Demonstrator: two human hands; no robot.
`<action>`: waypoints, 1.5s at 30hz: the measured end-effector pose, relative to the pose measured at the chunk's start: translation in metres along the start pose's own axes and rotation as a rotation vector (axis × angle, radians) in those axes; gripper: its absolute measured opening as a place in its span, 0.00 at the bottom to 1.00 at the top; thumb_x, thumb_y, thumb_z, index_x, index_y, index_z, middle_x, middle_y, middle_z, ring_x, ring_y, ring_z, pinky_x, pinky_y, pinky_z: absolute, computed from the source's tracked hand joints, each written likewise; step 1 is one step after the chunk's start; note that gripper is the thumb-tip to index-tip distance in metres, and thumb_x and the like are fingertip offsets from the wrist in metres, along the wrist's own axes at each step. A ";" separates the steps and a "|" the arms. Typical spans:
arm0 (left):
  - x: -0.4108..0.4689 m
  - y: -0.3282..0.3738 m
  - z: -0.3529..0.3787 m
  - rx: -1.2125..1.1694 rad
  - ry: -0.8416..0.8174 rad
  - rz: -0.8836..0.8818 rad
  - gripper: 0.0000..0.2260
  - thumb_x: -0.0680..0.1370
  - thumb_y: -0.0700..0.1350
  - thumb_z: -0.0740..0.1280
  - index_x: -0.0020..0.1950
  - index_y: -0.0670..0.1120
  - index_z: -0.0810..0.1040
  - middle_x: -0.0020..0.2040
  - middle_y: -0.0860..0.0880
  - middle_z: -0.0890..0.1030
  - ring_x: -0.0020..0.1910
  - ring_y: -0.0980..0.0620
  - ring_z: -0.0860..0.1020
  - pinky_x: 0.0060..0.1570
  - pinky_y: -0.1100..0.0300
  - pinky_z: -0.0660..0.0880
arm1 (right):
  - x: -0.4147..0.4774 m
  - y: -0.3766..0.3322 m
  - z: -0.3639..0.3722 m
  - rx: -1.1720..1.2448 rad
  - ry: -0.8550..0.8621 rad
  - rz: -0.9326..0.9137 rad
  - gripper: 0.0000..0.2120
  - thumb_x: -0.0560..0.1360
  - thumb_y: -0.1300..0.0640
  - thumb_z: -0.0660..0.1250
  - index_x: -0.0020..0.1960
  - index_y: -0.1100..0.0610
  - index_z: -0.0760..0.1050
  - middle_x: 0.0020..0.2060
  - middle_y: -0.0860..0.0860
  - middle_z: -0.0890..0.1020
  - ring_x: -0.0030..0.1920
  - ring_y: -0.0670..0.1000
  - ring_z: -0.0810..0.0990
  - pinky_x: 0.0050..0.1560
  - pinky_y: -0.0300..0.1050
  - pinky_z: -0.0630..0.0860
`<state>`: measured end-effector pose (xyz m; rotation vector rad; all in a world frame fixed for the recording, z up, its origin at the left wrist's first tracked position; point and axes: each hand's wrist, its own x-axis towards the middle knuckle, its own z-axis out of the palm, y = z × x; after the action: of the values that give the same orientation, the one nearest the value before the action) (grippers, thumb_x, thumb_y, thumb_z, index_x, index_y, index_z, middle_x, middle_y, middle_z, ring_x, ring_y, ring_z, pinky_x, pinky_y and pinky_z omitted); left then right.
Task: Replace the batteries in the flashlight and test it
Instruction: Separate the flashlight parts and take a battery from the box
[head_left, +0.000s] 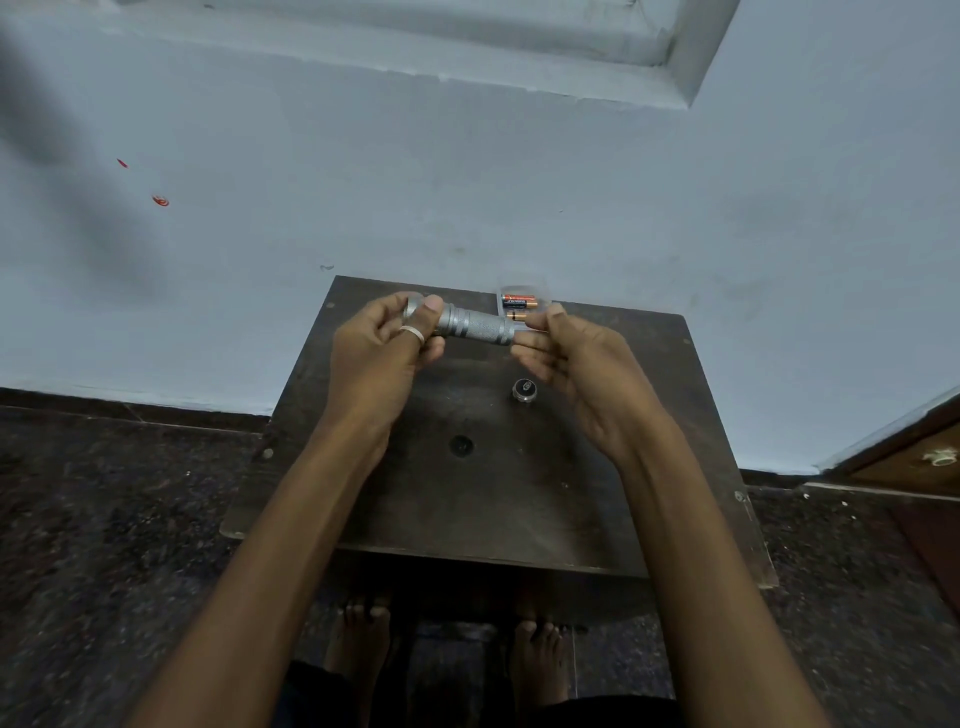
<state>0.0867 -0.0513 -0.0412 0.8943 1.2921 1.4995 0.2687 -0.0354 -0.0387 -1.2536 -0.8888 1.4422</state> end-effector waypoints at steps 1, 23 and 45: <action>-0.001 0.001 0.001 0.043 -0.006 0.063 0.13 0.78 0.45 0.70 0.59 0.40 0.79 0.44 0.48 0.84 0.39 0.58 0.80 0.45 0.63 0.81 | -0.001 -0.002 0.001 0.080 -0.033 0.048 0.14 0.84 0.54 0.60 0.53 0.62 0.79 0.42 0.56 0.85 0.44 0.50 0.85 0.48 0.38 0.83; 0.002 -0.009 -0.007 0.830 -0.195 0.636 0.20 0.74 0.46 0.74 0.65 0.47 0.78 0.55 0.50 0.79 0.50 0.56 0.77 0.52 0.67 0.73 | -0.002 -0.006 -0.008 0.283 -0.112 -0.035 0.07 0.78 0.65 0.68 0.54 0.66 0.81 0.47 0.55 0.85 0.44 0.46 0.85 0.48 0.33 0.80; 0.010 -0.026 -0.015 1.077 -0.124 0.261 0.15 0.74 0.56 0.71 0.54 0.49 0.75 0.50 0.47 0.85 0.51 0.43 0.81 0.49 0.48 0.78 | -0.004 -0.011 -0.012 0.313 0.111 -0.117 0.04 0.77 0.58 0.72 0.46 0.58 0.83 0.40 0.50 0.86 0.42 0.47 0.82 0.46 0.35 0.81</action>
<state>0.0743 -0.0463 -0.0702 1.8477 1.9550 0.8142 0.2828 -0.0378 -0.0292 -1.0194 -0.6226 1.3447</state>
